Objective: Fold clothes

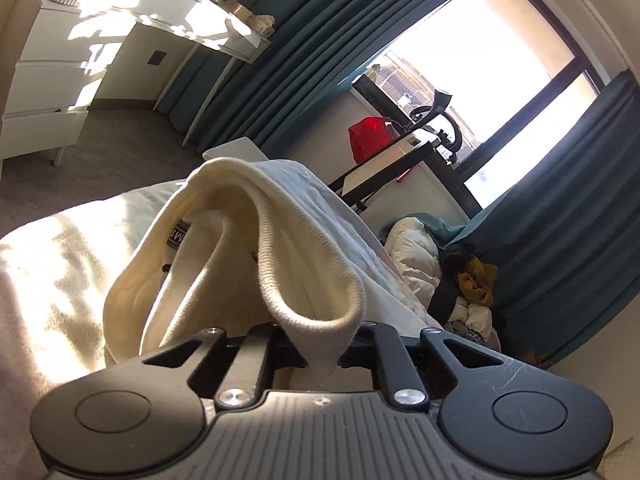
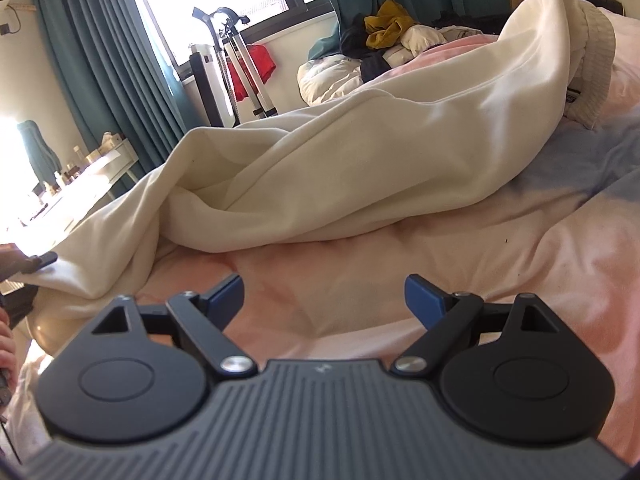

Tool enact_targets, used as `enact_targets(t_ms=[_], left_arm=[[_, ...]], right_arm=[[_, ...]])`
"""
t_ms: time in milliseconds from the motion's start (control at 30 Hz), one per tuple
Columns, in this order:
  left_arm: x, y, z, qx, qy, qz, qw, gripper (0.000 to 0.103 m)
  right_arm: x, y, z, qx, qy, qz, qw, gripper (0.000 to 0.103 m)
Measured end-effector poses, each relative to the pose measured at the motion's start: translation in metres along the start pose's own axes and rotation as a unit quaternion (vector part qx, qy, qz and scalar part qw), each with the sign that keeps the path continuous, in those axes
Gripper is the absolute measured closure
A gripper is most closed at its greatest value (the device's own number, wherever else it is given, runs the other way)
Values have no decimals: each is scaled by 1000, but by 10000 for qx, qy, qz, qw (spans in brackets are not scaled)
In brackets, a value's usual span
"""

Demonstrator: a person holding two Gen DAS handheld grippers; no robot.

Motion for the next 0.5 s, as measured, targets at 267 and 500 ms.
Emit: enact_targets(t_ms=[267,500], left_arm=[[96,-95,-34,-94,-496,-753,9959,100],[158,-165,-164,264,-367,-1103,9929,100]], right_arm=[[0,-3,0,-70,-40,-61,9999,14],[2,0,-21,-88,-153,36,9998,14]])
Point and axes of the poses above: each gripper's, at about its wrist camera, not at the fingertips, and z roughly against the way its jaws point, y to its left, x to its top, the point moved 1 cm from there along -z, roughly the way its jaws point, and after that the axes turned 9 degrees about -x, right-handed, at the moved point
